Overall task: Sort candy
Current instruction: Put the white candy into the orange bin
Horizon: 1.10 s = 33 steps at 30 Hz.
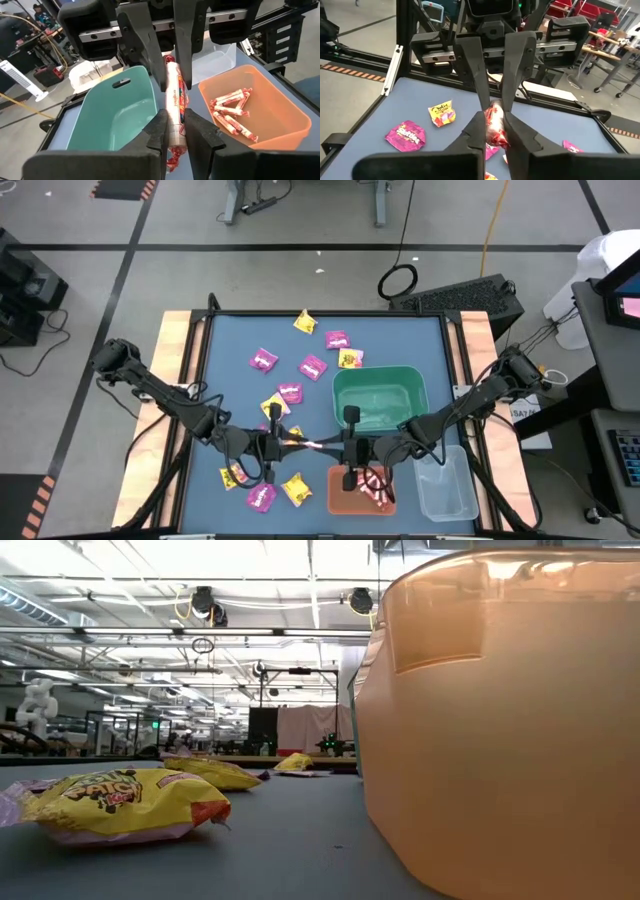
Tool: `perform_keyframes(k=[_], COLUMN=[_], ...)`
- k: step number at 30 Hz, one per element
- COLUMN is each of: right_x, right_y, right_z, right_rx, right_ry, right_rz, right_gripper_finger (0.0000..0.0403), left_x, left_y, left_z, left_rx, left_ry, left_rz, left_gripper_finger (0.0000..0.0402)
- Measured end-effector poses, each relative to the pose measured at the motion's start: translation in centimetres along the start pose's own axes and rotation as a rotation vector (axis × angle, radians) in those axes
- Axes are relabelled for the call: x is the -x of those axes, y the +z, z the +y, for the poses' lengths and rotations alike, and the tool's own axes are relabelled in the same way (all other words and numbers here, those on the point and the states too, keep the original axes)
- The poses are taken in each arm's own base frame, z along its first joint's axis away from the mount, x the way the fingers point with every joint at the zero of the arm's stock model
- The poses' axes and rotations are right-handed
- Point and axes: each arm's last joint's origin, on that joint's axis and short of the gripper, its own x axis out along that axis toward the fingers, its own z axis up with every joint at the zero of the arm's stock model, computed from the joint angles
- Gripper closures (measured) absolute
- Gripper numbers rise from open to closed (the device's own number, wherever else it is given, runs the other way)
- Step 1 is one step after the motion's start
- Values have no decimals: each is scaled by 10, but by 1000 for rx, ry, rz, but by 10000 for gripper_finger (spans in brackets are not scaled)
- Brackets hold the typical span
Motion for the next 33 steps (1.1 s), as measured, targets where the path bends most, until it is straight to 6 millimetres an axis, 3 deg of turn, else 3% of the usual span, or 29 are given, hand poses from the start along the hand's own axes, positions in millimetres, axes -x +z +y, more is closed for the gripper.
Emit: perform_keyframes(k=[8,16,25,29,33], right_x=[1,16,44,54,57], right_y=[-3,-18,-48,-59,-63], right_z=[2,21,43,43,42], right_rx=[-5,-46,-239,-332,-370], right_ry=[15,75,361,341,298], right_rz=[29,189,597,783,841], right_gripper_finger=[354,357,357,357,343], left_x=[0,6,7,7,4], left_y=[0,4,4,3,-3], left_z=[0,-11,-13,-11,-8], left_rx=[51,43,68,114,154], left_ry=[3,-33,-39,-34,-18], left_rz=[-2,-21,-21,-15,6], left_gripper_finger=[263,174,163,162,162])
